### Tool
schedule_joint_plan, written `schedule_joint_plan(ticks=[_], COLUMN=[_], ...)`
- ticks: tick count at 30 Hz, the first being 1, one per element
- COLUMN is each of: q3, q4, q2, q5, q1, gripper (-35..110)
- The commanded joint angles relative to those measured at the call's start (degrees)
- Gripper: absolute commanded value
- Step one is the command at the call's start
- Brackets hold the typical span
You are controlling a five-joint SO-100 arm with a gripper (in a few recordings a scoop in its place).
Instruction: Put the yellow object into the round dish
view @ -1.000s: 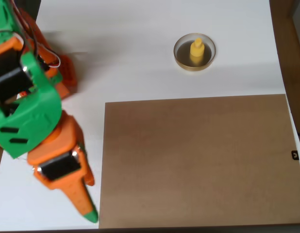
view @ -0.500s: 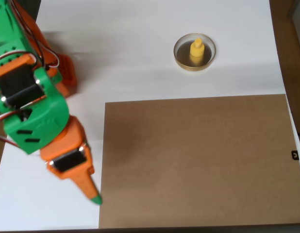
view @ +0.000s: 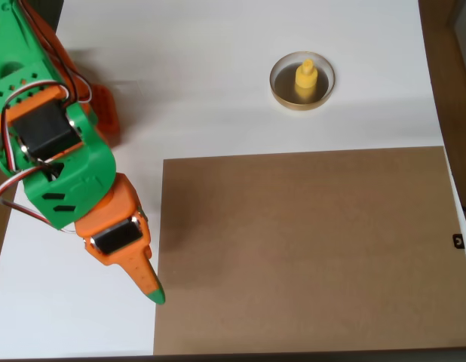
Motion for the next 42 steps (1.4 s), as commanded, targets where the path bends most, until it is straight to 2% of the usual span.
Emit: schedule_joint_plan(ticks=[1,15,27,31,37,42], q3=[2.6,11.6,16.0,21.1,30.1,32.1], q4=[-1.5,-6.1,-4.7,-4.5,1.1,2.4], q2=[6.2,9.4,11.3,20.7,48.3,52.4], q5=[0.2,1.8,-1.1,-3.2,-3.6,-4.0], q1=[1.1,5.8,5.5,5.6,7.8,9.5], gripper=[27,30,32,31,33,34])
